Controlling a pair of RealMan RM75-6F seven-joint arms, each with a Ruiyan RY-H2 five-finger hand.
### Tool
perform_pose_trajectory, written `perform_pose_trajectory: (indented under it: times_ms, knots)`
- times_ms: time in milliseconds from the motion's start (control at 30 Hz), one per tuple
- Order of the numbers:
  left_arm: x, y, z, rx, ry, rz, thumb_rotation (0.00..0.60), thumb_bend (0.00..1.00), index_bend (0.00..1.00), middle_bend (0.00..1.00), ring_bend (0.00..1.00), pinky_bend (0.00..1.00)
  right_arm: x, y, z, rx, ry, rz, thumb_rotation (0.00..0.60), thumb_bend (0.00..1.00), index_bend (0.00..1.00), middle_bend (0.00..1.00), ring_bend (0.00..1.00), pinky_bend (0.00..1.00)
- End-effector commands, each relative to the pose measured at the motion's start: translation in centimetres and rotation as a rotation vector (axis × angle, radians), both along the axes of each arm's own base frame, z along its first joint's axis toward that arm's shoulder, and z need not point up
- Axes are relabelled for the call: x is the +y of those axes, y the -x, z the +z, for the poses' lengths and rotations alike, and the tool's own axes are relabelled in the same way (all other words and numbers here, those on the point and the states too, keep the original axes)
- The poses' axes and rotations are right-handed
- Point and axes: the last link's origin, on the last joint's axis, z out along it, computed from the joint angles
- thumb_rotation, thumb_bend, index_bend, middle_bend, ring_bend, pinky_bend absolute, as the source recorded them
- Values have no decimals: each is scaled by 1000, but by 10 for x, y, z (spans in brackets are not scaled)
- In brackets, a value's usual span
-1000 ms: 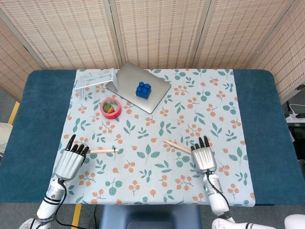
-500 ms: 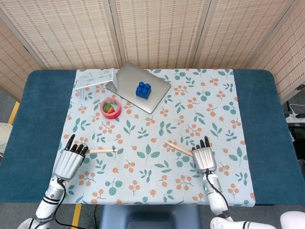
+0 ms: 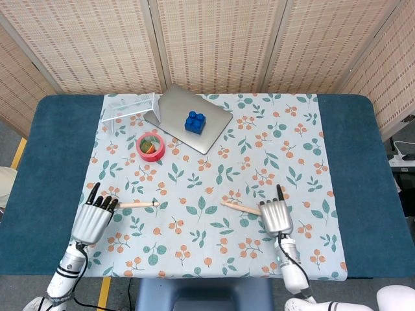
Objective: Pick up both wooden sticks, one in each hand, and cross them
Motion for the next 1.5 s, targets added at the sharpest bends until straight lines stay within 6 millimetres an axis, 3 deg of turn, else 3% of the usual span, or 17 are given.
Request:
perform_pose_trajectory:
  times_ms: [33, 233, 533, 733, 1000, 1133, 1500]
  knots:
    - [1, 1, 2, -3, -5, 3, 600, 530, 870, 898, 539, 168, 1, 1, 3, -22, 7, 9, 600, 333, 979, 798, 552, 73]
    - [10, 2, 12, -75, 0, 56, 600, 529, 871, 899, 542, 168, 8, -3, 16, -117, 14, 90, 600, 353, 1000, 842, 590, 97]
    - [28, -10, 31, -181, 8, 120, 600, 530, 872, 899, 545, 169, 31, -42, 40, -433, -4, 227, 600, 353, 1000, 853, 595, 138]
    - [29, -32, 19, -280, 101, 152, 600, 530, 872, 900, 547, 169, 34, -68, 35, -576, -58, 320, 600, 353, 1000, 855, 595, 146]
    - [21, -81, -4, -333, 189, 118, 600, 530, 872, 901, 549, 170, 20, -93, 25, -634, -86, 330, 600, 354, 1000, 855, 595, 146]
    - [14, -102, -10, -332, 209, 83, 600, 530, 872, 901, 549, 171, 14, -99, 22, -634, -87, 318, 600, 353, 1000, 855, 595, 146]
    - [4, -128, -13, -312, 186, 27, 600, 530, 872, 907, 557, 171, 5, -107, 21, -633, -102, 277, 600, 353, 1000, 855, 595, 146]
